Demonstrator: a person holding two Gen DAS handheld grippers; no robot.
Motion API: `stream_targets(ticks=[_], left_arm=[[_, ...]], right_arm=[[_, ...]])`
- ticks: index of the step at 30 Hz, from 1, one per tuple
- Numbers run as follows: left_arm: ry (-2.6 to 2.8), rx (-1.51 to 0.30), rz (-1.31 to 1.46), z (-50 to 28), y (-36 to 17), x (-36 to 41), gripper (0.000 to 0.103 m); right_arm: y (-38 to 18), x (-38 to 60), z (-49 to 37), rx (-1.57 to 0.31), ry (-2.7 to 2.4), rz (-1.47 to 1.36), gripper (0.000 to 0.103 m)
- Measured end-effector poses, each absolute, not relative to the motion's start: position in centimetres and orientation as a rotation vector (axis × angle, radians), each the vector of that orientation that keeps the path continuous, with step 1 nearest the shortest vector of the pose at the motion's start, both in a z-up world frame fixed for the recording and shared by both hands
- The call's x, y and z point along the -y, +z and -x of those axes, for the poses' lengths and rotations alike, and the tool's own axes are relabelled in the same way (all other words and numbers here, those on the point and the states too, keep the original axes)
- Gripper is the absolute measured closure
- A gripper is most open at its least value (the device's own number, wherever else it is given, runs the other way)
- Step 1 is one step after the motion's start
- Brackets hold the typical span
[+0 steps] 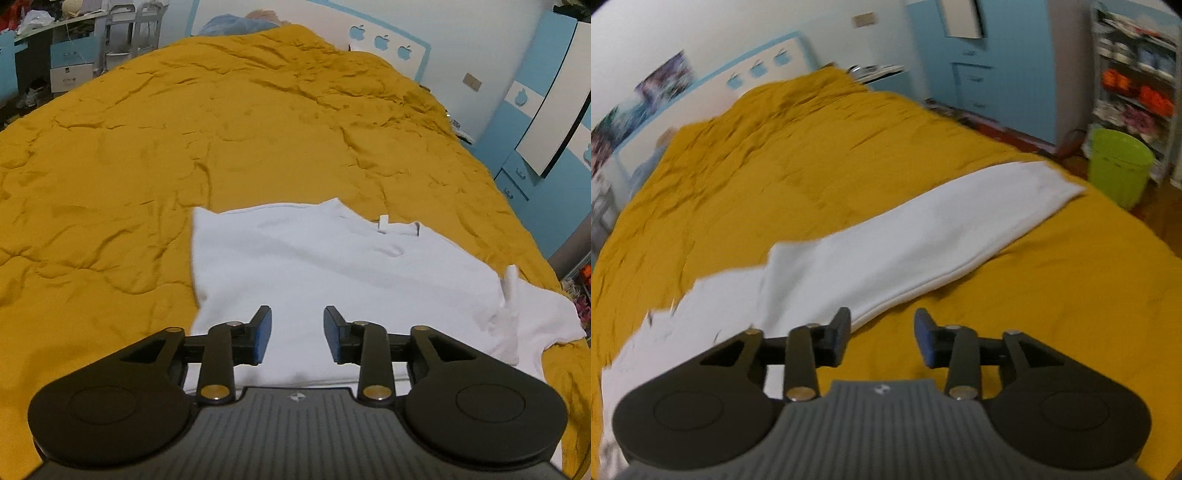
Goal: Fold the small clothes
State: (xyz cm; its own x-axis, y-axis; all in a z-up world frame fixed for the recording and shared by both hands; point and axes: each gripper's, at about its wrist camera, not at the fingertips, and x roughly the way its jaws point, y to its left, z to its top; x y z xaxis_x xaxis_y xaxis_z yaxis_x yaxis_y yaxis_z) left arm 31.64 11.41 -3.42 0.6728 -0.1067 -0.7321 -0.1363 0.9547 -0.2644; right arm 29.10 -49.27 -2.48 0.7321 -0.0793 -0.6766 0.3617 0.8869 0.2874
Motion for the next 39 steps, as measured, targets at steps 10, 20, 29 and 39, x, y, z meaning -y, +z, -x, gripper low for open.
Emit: stream_targets(ticks=[10, 20, 29, 39], left_arm=[[0.047, -0.867, 0.352, -33.9, -6.5, -9.7, 0.048], [0.126, -0.947, 0.307, -35.4, -9.0, -8.5, 0.046], [0.170, -0.979, 0.281, -35.7, -10.0, -8.2, 0.046], [0.195, -0.970, 0.287, -36.2, -9.6, -8.5, 0.046]], right_arm=[[-3.3, 61.2, -28.4, -0.615, -0.344, -0.631, 0.052], [-7.7, 71.4, -31.0, -0.555, -0.453, -0.846, 0.054], [-11.3, 76.0, -36.3, -0.571, -0.515, -0.934, 0.066], [-10.1, 76.4, -37.8, -0.522, -0.525, -0.869, 0.103]])
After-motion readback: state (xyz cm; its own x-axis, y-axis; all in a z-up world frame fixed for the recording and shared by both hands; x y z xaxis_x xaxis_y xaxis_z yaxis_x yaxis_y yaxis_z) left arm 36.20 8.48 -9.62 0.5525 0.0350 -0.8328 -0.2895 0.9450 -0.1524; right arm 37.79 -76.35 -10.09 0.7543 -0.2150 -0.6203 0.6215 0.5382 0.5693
